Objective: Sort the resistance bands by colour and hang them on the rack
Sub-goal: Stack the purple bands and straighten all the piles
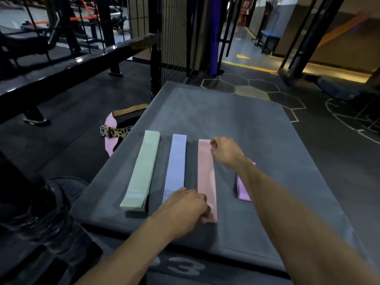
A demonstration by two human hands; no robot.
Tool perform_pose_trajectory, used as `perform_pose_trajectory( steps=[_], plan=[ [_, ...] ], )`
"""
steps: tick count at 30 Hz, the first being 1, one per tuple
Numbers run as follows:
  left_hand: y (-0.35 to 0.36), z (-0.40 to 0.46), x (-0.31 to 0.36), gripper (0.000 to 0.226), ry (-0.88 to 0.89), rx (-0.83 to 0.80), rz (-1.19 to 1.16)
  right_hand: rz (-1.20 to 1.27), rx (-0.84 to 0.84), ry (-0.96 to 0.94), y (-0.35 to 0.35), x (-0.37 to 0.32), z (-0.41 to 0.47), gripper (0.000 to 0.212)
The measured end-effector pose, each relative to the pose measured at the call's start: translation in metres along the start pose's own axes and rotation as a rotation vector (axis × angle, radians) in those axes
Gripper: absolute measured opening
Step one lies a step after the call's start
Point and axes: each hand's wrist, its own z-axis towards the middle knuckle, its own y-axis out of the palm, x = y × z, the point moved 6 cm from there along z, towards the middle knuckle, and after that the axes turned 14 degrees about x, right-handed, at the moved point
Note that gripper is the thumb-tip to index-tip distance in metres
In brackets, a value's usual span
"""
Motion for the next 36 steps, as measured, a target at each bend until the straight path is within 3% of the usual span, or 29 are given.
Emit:
perform_pose_trajectory(
  steps=[5, 12, 18, 21, 24, 28, 32, 36],
  plan=[
    [-0.004, 0.008, -0.005, 0.018, -0.026, 0.045, -0.089, -0.127, -0.114, -0.112, 0.033, -0.01, 0.049, 0.051],
    [0.011, 0.011, -0.018, 0.034, -0.116, 0.017, -0.213, -0.175, -0.172, -0.223, 0.036, -0.025, 0.062, 0.027],
    [0.016, 0.011, -0.021, 0.018, -0.141, 0.032, -0.282, -0.144, -0.192, -0.195, 0.031, -0.027, 0.066, 0.019],
    [0.015, 0.011, -0.02, 0.022, -0.138, 0.026, -0.265, -0.088, -0.193, -0.168, 0.023, -0.025, 0.065, 0.011],
    [0.013, 0.009, -0.02, 0.024, -0.163, 0.028, -0.266, -0.044, -0.161, -0.195, 0.002, -0.027, 0.061, 0.013],
    [0.005, 0.007, -0.018, 0.008, -0.181, -0.015, -0.264, 0.004, -0.099, -0.334, -0.051, -0.044, 0.046, 0.018],
    [-0.01, 0.009, -0.03, 0.017, -0.22, 0.008, -0.236, -0.035, -0.052, -0.437, -0.119, -0.065, 0.027, 0.012],
    [-0.033, 0.007, -0.041, 0.022, -0.277, 0.073, -0.249, -0.086, 0.109, -0.456, -0.178, -0.078, 0.027, 0.01]
  ],
)
